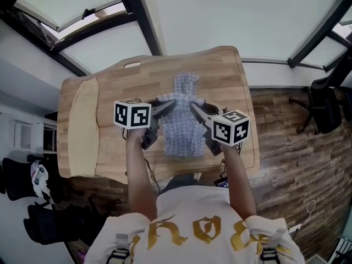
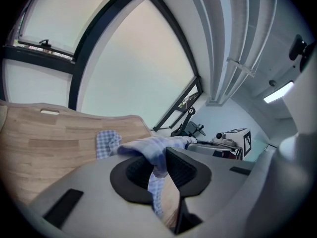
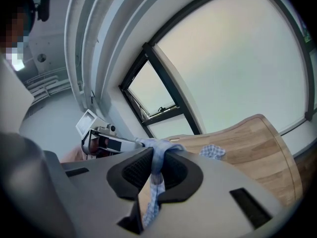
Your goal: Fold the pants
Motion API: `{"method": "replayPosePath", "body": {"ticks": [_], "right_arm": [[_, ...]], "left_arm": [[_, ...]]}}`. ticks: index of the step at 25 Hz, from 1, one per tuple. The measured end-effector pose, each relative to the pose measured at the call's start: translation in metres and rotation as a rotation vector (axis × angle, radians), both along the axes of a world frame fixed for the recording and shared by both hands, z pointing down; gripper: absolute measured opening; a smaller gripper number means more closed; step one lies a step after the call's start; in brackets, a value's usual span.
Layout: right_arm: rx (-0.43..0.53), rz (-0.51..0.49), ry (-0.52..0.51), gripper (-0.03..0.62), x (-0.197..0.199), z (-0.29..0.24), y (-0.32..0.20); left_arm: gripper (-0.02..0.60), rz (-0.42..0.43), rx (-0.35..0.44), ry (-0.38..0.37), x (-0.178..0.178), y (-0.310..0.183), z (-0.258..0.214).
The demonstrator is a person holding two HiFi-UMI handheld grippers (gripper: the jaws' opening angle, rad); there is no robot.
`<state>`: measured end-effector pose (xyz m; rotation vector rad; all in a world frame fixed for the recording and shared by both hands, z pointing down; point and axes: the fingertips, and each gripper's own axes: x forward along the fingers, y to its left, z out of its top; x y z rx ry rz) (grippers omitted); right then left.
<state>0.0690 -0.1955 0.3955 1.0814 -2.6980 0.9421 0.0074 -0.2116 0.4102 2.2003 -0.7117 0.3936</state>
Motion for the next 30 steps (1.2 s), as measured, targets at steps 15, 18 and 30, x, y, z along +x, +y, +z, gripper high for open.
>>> {"method": "replayPosePath", "body": {"ticks": [15,18,30], "right_arm": [[-0.232,0.044,0.134,0.055,0.004,0.157,-0.169],[-0.280,0.058,0.112,0.055,0.008,0.183,-0.191],[-0.323,0.173,-0.157,0.128,0.030,0.213,-0.230]], "left_arm": [[0.098,-0.029,-0.240,-0.064,0.008,-0.166,0.165],[0.098,-0.058,-0.311,0.020,0.010,-0.186,0.190],[0.186,-0.277,-0.400,0.531,0.014,-0.237,0.194]]}}
